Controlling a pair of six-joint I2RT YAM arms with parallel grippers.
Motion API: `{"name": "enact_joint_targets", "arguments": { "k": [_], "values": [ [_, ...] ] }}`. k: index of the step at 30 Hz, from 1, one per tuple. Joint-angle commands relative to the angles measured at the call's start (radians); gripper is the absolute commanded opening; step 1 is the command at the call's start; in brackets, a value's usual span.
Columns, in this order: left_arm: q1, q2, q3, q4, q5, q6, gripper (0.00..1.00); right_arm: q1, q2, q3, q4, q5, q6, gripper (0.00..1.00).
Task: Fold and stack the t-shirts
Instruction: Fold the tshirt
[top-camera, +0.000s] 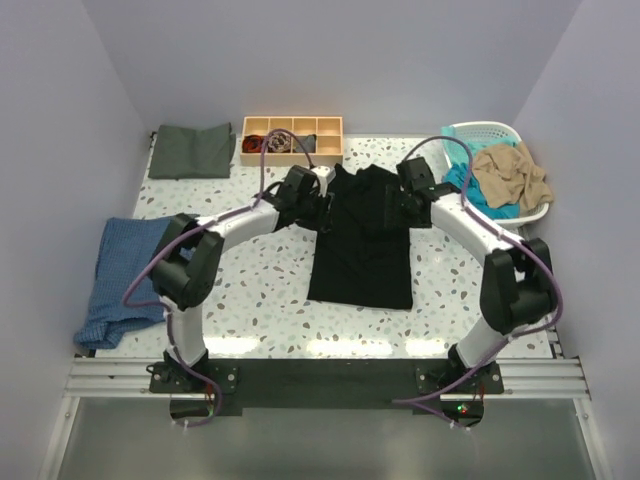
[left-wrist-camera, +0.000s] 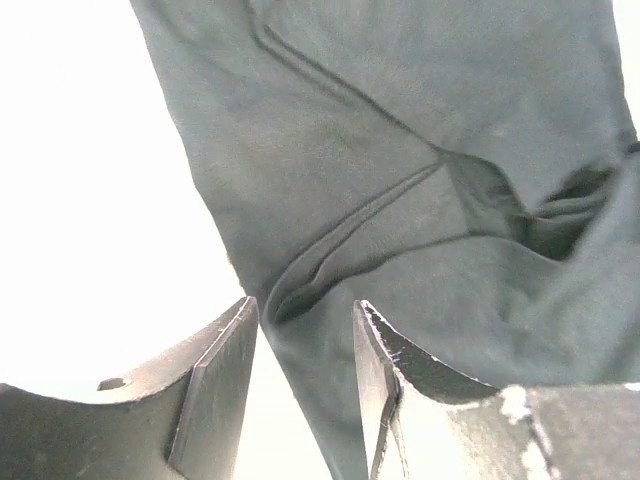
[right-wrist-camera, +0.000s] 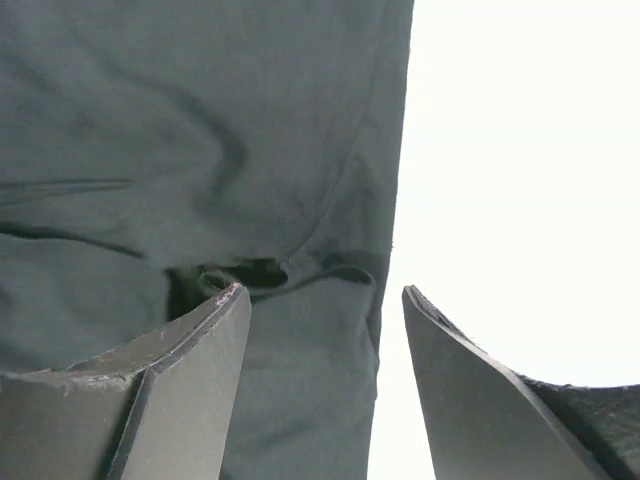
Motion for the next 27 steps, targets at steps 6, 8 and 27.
{"name": "enact_joint_targets", "arguments": {
  "k": [6, 8, 27],
  "values": [
    [-0.001, -0.305, -0.129, 0.059, 0.034, 0.009, 0.49, 0.002, -0.197, -0.046, -0.058, -0.132, -0.009, 0.66],
    [-0.002, -0.318, -0.178, 0.081, 0.086, -0.008, 0.49, 0.008, -0.209, -0.107, -0.038, -0.173, 0.003, 0.65],
    [-0.005, -0.019, -0.215, 0.301, 0.135, -0.079, 0.47, 0.013, -0.015, -0.186, 0.051, -0.031, 0.036, 0.65]
  ]
}}
